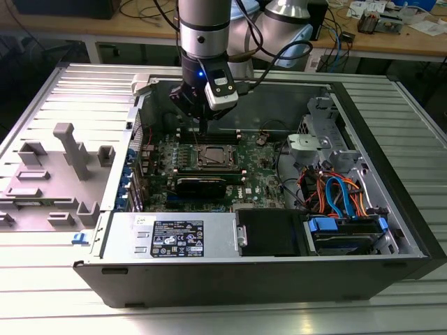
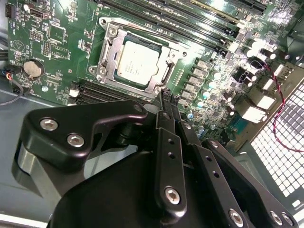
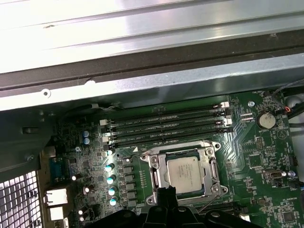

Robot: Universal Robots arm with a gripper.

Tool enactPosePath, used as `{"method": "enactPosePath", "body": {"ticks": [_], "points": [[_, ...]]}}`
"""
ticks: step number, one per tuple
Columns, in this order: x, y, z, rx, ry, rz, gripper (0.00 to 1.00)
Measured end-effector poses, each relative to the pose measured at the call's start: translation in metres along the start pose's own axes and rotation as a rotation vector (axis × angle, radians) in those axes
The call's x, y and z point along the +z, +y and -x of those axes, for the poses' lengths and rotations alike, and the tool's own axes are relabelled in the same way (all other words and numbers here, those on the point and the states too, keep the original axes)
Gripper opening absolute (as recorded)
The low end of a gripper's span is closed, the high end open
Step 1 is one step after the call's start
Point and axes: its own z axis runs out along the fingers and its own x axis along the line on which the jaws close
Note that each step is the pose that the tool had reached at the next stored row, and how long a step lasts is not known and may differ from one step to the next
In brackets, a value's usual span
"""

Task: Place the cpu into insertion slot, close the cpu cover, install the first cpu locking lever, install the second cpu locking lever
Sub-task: 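Install the first cpu locking lever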

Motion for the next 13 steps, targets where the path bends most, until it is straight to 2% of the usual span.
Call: {"method": "enactPosePath", "body": {"ticks": [9,13], "points": [[0.0000,-0.0002,-0.0006,-0.001,0.0002,0.0003,0.11],[0.0000,-0.0004,-0.0027,-0.026,0.0007,0.0007,0.11]]}}
